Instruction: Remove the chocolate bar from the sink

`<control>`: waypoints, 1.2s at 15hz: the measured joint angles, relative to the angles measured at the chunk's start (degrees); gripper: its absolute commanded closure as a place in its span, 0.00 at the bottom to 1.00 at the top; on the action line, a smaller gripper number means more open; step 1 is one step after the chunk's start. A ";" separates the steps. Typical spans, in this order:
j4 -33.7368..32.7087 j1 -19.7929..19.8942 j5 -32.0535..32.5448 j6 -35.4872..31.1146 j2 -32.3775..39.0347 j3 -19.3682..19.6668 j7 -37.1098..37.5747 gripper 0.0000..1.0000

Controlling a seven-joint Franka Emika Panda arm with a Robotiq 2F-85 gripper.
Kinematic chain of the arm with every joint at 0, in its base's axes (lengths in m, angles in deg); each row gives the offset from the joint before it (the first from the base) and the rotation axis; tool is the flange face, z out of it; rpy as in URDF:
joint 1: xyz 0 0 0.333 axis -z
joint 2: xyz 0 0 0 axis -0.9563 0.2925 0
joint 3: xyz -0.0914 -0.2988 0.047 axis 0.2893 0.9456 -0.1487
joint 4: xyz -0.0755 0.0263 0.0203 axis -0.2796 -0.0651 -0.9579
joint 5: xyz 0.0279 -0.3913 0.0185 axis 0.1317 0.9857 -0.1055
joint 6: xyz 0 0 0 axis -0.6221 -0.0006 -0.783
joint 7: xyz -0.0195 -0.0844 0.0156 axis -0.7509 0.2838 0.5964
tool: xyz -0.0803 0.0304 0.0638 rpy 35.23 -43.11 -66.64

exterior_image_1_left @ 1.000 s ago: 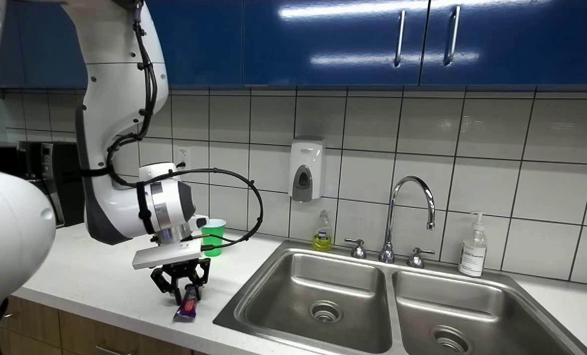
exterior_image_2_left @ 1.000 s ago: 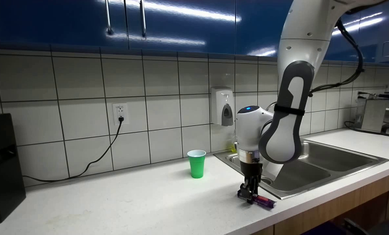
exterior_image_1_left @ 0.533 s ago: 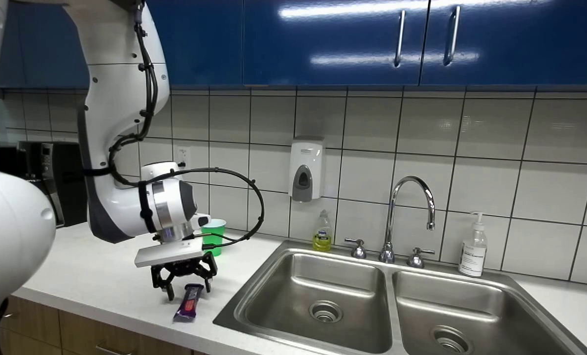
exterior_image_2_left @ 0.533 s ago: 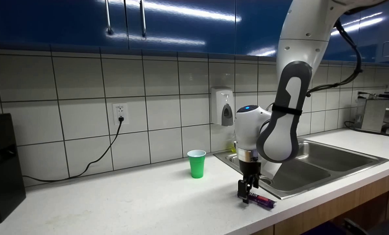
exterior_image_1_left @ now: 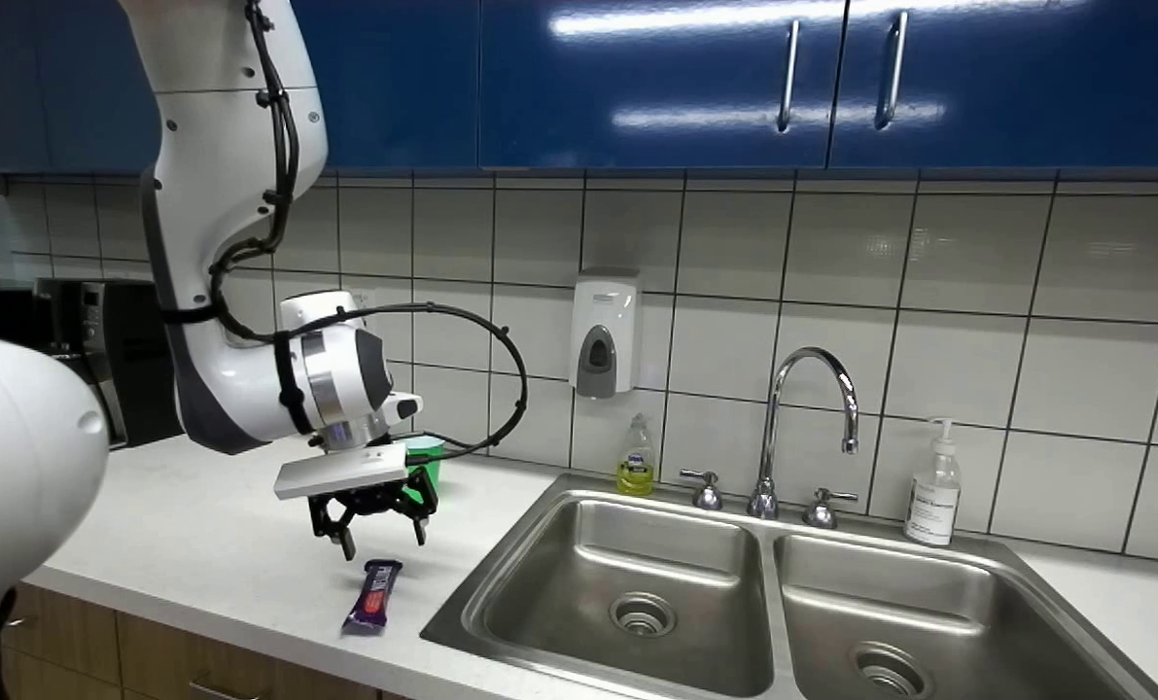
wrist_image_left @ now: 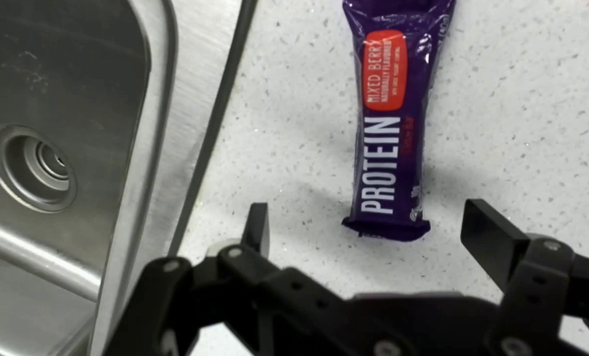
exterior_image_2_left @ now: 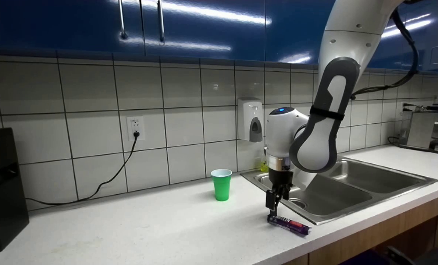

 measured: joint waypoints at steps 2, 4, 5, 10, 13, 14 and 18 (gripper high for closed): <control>1.17 0.43 -1.65 0.28 -2.05 0.01 -0.57 0.00; 2.46 0.90 -5.81 0.78 -3.89 -0.02 -2.41 0.00; 3.06 1.07 -8.65 1.19 -4.66 -0.04 -3.63 0.00; 5.10 4.95 -28.62 6.05 -8.47 -3.97 -13.21 0.00; 4.97 6.21 -33.90 11.29 -11.46 -4.56 -15.24 0.00; 4.86 6.73 -33.90 13.34 -12.50 -4.58 -15.07 0.00; 4.36 8.69 -32.79 21.04 -16.04 -4.72 -14.04 0.00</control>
